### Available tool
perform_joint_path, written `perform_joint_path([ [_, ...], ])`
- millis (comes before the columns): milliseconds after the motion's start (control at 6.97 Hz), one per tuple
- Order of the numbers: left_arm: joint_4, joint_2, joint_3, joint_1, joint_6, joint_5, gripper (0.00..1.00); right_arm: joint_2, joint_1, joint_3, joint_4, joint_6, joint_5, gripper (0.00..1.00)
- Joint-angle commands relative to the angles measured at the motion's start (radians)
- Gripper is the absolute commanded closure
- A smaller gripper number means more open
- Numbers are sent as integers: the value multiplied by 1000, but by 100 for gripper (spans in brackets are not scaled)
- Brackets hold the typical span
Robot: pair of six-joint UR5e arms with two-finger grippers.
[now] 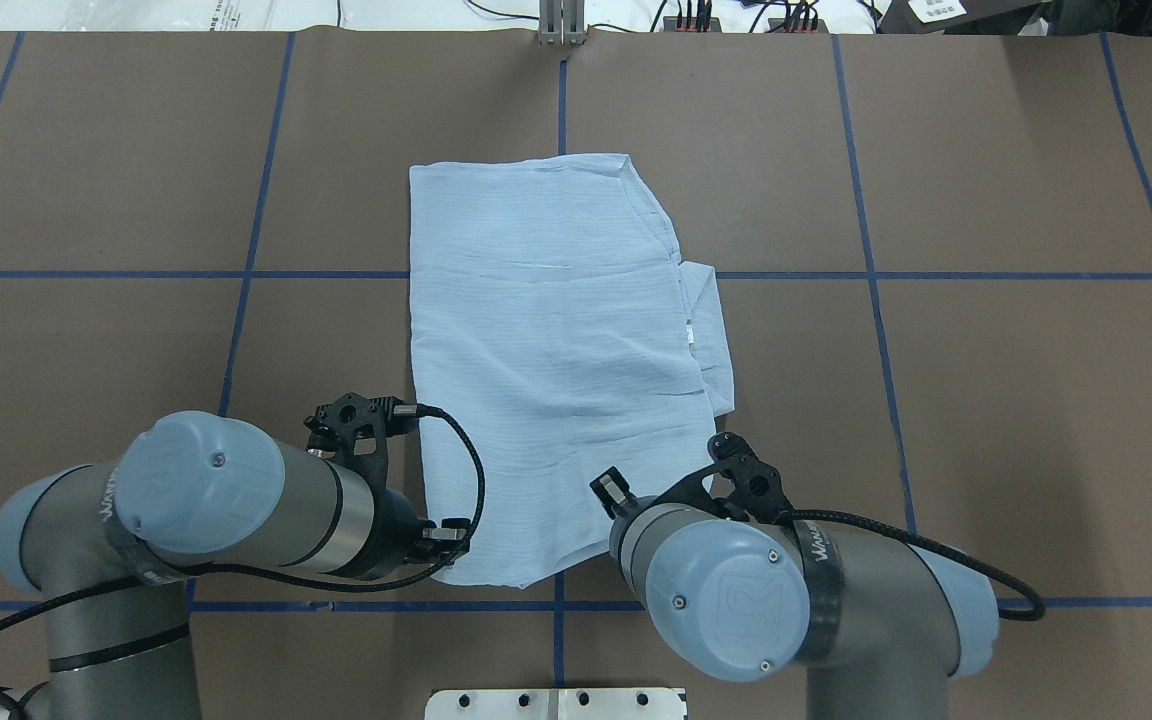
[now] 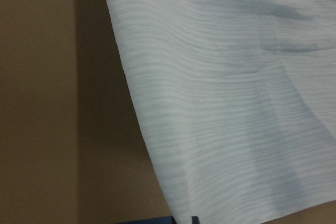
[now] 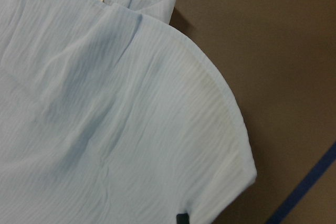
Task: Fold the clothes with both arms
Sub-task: 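Lift the near edge with both grippers and fold it toward the far edge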
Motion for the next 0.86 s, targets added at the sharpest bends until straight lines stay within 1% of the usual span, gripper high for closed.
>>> perform_joint_path([
  [0,187,-7,-197,1,0,-85,100,17,-42,184,-198,-2,1,100],
  [143,255,-35,-210,-9,5,-111,100,27,-40,191,-203,-33,3,100],
  [287,255,-51,-171,-25,14,-102,100,28,-39,174,-199,-112,-13,100],
  [430,252,-80,-114,-79,23,-101,100,30,1,125,-162,-201,-19,100],
  [574,252,-114,-48,-141,67,-99,100,30,60,34,-54,-230,-19,100],
  [717,251,-143,21,-207,130,-98,100,62,125,-51,22,-296,-17,100],
])
